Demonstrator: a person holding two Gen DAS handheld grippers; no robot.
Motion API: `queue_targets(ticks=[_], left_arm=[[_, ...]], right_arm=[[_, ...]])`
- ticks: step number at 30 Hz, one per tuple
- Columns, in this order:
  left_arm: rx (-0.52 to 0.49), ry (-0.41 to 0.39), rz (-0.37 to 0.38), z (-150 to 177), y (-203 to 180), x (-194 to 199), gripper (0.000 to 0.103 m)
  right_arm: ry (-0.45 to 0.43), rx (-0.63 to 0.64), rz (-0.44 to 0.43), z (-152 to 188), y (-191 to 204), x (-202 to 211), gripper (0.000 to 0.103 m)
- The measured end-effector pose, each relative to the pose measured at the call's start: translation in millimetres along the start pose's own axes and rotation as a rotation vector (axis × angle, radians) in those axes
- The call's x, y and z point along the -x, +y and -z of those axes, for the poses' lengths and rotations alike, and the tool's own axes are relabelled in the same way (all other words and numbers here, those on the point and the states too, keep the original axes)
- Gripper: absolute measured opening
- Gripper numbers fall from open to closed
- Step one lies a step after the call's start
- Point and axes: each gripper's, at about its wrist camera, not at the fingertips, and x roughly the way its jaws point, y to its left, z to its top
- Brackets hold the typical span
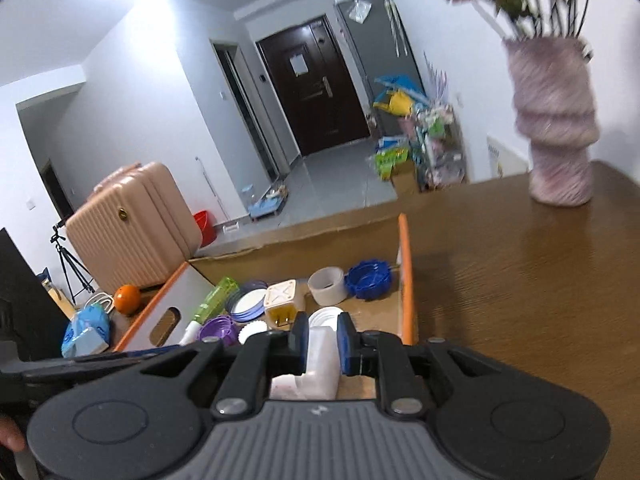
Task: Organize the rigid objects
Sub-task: 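Lower the white container into the box and open both grippers, then withdraw both tools from the box back over the table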
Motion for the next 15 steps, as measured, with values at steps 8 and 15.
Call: queue_targets(ticks=[8, 15], left_arm=[[-0.148, -0.134, -0.113, 39, -9, 108, 0.076], [-0.235, -0.179, -0.192, 125, -19, 189, 0.083]], right_arm=[[-0.059, 0.150, 0.072, 24, 31, 96, 0.024], [-0.104, 0.314, 0.126, 100, 80, 169, 0.067]])
